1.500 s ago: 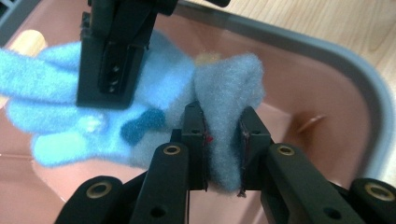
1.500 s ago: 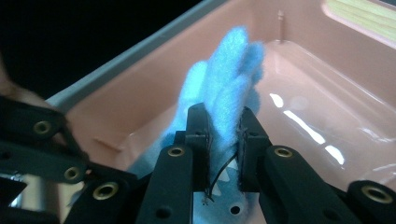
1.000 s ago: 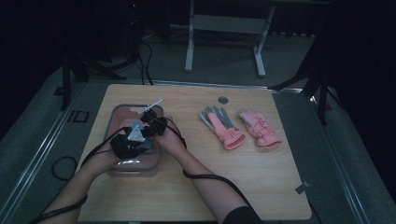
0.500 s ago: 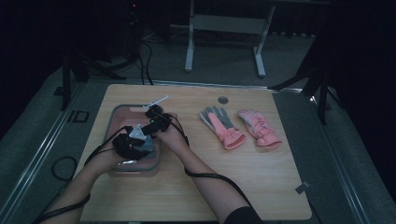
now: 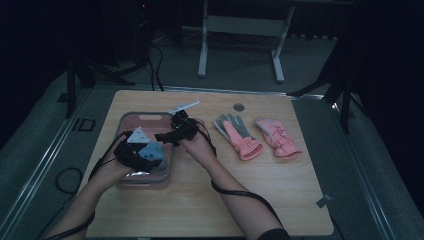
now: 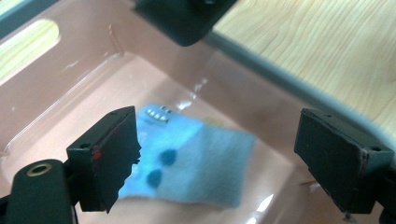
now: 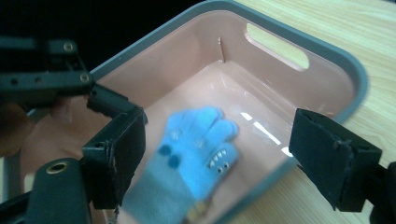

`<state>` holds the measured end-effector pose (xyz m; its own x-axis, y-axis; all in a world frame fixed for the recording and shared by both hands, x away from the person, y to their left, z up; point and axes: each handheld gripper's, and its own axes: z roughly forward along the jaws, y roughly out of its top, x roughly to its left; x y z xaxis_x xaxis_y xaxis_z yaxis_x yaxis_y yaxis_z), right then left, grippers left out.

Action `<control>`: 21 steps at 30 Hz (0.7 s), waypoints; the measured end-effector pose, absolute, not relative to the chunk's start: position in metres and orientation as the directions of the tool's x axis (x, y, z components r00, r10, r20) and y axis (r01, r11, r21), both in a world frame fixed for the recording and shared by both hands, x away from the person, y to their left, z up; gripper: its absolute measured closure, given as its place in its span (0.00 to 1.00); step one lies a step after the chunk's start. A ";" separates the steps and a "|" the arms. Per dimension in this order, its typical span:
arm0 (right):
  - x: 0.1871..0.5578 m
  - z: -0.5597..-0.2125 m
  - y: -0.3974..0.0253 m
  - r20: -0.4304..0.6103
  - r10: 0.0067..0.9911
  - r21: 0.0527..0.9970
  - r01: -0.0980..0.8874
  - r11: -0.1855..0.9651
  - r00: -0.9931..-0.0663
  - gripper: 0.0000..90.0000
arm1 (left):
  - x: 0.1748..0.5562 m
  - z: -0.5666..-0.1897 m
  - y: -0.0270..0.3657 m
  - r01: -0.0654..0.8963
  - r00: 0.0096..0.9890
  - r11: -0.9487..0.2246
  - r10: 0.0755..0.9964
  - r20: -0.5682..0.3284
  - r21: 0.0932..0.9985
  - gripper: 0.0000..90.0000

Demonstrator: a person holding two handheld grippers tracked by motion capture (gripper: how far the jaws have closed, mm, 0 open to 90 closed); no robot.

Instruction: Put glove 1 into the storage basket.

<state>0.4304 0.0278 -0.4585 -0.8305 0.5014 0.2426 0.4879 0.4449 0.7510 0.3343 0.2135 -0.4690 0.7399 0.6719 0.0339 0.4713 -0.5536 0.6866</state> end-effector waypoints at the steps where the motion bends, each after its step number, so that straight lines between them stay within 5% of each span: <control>1: 0.427 -0.456 0.018 0.244 0.492 0.754 0.482 0.445 -0.836 0.20 | 0.330 -0.465 0.209 0.454 0.745 -0.546 0.666 0.035 0.704 0.16; 21: 0.390 -0.462 -0.067 0.238 0.467 0.742 0.470 0.478 -0.851 0.19 | 0.304 -0.457 0.139 0.374 0.847 -0.519 0.528 -0.057 0.769 0.16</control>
<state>0.3899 -0.0666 -0.4622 -0.8514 0.4673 0.2381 0.4698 0.4778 0.7422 0.3037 0.1390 -0.4572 0.8475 0.5278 -0.0565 0.3744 -0.5187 0.7686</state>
